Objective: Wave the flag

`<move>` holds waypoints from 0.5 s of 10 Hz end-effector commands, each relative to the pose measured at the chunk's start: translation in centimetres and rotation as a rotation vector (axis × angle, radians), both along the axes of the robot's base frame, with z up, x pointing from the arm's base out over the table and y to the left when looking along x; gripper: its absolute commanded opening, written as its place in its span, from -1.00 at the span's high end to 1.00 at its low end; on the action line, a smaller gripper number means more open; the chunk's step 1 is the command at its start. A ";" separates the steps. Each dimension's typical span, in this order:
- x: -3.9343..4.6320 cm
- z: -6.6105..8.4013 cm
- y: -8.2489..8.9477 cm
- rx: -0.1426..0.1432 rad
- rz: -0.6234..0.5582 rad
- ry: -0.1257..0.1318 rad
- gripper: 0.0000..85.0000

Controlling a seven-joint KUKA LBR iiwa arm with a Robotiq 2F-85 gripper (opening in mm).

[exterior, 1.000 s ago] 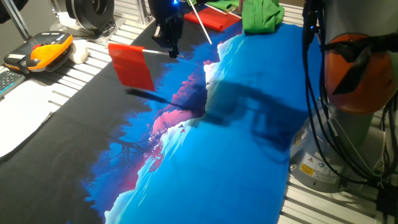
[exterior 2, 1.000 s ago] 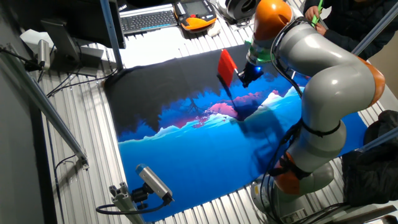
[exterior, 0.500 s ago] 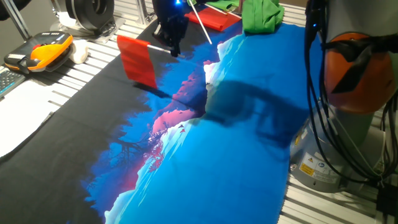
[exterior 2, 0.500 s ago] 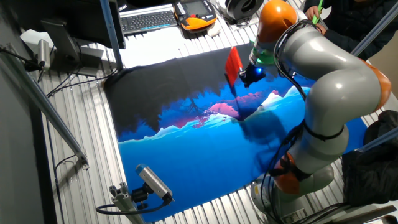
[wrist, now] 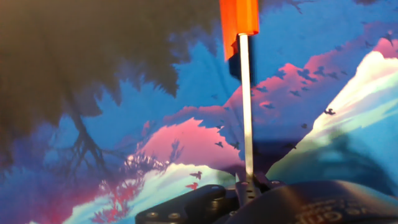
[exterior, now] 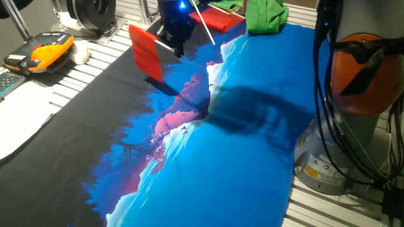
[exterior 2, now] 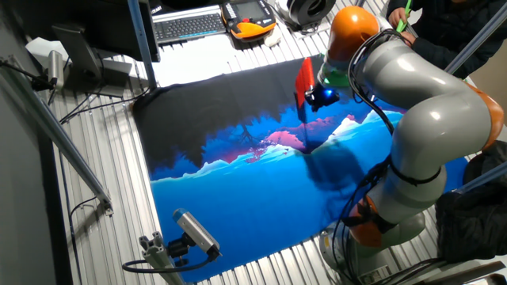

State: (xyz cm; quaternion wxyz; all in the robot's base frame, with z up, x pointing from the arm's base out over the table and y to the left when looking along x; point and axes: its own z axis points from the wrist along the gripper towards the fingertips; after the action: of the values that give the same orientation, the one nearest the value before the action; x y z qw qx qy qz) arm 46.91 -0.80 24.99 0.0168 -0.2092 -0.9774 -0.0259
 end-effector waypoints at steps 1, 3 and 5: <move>0.00 0.0 0.0 -0.011 -0.967 0.000 1.00; 0.02 0.0 0.0 -0.050 -1.067 0.007 1.00; 0.12 -0.1 -0.3 -0.018 -1.137 0.002 1.00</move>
State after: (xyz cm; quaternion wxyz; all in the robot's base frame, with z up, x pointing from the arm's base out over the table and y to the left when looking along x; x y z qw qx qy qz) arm 47.03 -1.05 24.92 0.0105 -0.2960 -0.9549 -0.0213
